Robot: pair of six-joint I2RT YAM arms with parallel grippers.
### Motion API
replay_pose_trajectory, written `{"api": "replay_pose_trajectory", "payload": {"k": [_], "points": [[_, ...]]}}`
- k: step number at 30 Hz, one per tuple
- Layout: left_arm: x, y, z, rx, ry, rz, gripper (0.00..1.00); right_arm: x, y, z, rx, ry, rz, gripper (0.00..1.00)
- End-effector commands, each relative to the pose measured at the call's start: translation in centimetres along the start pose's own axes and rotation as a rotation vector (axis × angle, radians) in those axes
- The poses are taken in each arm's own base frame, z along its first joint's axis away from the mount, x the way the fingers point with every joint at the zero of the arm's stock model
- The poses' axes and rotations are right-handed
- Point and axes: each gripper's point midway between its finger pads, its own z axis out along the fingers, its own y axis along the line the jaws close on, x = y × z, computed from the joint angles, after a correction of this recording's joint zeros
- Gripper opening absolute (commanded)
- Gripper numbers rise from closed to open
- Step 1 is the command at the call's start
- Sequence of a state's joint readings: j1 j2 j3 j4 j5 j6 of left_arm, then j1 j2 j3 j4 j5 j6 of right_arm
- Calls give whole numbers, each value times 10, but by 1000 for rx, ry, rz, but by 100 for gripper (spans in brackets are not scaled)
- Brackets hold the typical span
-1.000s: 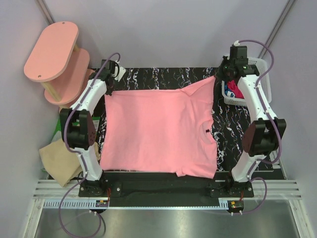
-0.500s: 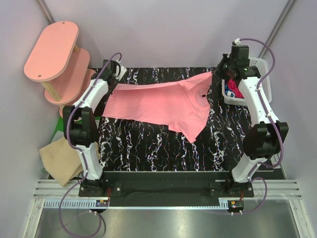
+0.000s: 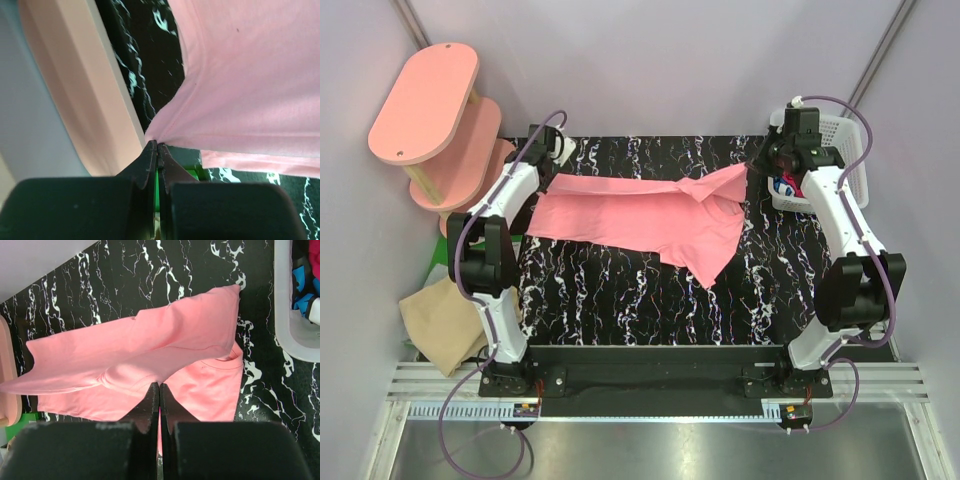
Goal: Fold and stack the t-shirts
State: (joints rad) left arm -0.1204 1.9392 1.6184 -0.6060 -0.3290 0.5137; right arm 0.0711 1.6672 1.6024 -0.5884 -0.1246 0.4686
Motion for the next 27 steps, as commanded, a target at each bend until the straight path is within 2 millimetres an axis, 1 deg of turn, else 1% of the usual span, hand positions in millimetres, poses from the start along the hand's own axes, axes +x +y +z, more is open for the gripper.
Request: {"api": "replay_pose_trajectory", "payload": {"k": [1, 2, 3, 4, 5, 6, 7, 8, 9, 10, 11, 12, 14, 15, 16, 17, 18, 19, 20, 21, 22, 23, 25, 26, 27], "points": [[-39, 37, -10, -102, -100, -17, 0, -45, 26, -19, -55, -123, -15, 0], [-47, 41, -7, -111, -109, -18, 0, -50, 26, -15, -48, -127, -17, 0], [-51, 44, -5, -125, -111, -19, 0, -46, 22, 2, -29, -99, -23, 0], [-55, 47, -2, -134, -112, -21, 0, -62, 29, 2, -43, -129, -31, 0], [-63, 51, 6, -151, -114, -31, 0, -67, 31, 9, -47, -133, -40, 0], [-65, 58, 9, -189, -109, -49, 0, -64, 24, 32, -24, -109, -45, 0], [-75, 66, 13, -230, -142, -88, 0, -78, 31, 34, -37, -140, -53, 0], [-80, 72, 16, -263, -155, -110, 0, -79, 32, 44, -43, -132, -56, 0], [-77, 75, 25, -303, -137, -129, 0, -74, 25, 62, -29, -106, -52, 0], [-84, 80, 26, -333, -167, -164, 0, -78, 28, 65, -38, -113, -54, 0], [-86, 83, 27, -350, -174, -182, 0, -76, 28, 71, -45, -103, -51, 0], [-86, 83, 32, -360, -175, -195, 0, -71, 25, 80, -43, -84, -52, 0], [-96, 87, 32, -362, -203, -218, 0, -68, 22, 88, -33, -78, -50, 0], [-100, 85, 34, -352, -210, -214, 0, -63, 14, 99, -14, -60, -49, 0], [-95, 76, 49, -333, -171, -186, 0, -66, 16, 101, -16, -68, -52, 0], [-109, 87, 43, -352, -197, -197, 0, -67, 15, 104, -16, -66, -49, 0], [-110, 89, 46, -362, -187, -192, 0, -63, 9, 114, -4, -53, -48, 0], [-107, 84, 60, -362, -156, -169, 0, -74, 12, 113, -11, -76, -49, 0], [-116, 94, 54, -388, -178, -179, 0, -73, 10, 120, -7, -70, -47, 0], [-118, 100, 54, -416, -179, -189, 0, -74, 11, 120, -6, -69, -50, 0], [-120, 103, 54, -429, -184, -197, 0, -87, 19, 114, -23, -99, -53, 0], [-125, 109, 48, -444, -201, -216, 0, -89, 24, 111, -44, -96, -54, 0], [-129, 103, 41, -396, -231, -238, 0, -91, 34, 98, -67, -85, -44, 0], [-121, 96, 30, -358, -232, -229, 0, -93, 42, 82, -85, -90, -40, 0], [-121, 79, 29, -286, -251, -208, 0, -76, 36, 82, -65, -42, -16, 0]]}}
